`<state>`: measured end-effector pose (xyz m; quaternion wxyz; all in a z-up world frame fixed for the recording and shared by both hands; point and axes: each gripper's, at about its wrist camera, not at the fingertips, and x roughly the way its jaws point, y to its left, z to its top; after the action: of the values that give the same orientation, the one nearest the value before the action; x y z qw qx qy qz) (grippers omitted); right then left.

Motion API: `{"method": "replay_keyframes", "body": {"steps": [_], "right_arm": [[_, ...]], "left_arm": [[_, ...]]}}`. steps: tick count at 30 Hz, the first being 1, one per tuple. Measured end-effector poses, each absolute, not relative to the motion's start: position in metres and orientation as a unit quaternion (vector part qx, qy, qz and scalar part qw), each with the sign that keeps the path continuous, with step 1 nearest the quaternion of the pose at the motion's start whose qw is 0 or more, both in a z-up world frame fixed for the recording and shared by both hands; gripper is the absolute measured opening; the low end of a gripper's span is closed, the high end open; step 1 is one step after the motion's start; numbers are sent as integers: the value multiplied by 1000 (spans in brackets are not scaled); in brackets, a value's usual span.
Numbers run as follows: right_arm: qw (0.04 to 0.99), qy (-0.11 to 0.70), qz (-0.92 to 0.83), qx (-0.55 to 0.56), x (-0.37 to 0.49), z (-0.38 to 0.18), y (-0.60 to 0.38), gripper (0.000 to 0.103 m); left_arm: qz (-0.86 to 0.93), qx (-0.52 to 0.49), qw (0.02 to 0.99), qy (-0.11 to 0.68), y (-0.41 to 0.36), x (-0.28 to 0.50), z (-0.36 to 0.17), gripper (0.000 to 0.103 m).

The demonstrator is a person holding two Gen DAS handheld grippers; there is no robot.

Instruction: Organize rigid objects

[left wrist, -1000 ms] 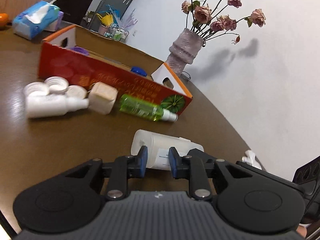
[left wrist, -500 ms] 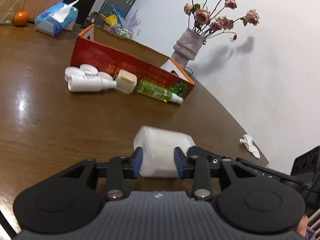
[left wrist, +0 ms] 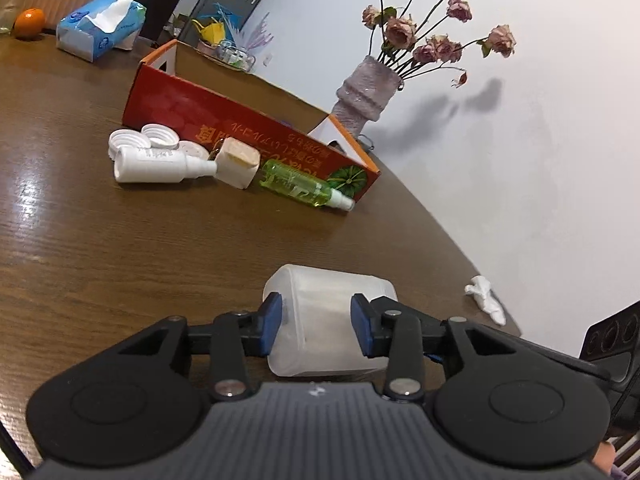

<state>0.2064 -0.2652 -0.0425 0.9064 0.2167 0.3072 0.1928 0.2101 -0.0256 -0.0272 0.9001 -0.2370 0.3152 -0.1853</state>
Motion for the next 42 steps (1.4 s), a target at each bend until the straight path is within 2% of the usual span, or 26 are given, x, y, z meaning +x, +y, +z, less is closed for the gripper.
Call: {"method": "replay_keyframes", "body": {"steps": [9, 14, 18, 25, 33, 37, 39, 42], "right_arm": [[926, 252, 199, 200, 272, 11, -260, 33], [931, 229, 210, 190, 350, 42, -250, 33], [915, 262, 224, 209, 436, 46, -240, 33], [888, 363, 188, 212, 582, 17, -223, 33], [874, 421, 145, 197, 638, -30, -206, 31], [876, 422, 144, 186, 641, -33, -205, 34], [880, 415, 143, 181, 639, -27, -204, 39], [885, 410, 144, 168, 632, -15, -207, 39]], "left_arm": [[-193, -229, 919, 258, -25, 284, 29, 37], [-192, -224, 924, 244, -15, 362, 63, 37], [-170, -207, 929, 257, -5, 438, 75, 37], [-138, -199, 901, 360, 6, 573, 36, 35], [-129, -167, 891, 403, 9, 619, -6, 35], [-119, -170, 891, 403, 14, 620, -11, 48], [-114, -163, 895, 398, 14, 619, -6, 52], [-103, -142, 903, 392, 15, 613, 5, 65]]}}
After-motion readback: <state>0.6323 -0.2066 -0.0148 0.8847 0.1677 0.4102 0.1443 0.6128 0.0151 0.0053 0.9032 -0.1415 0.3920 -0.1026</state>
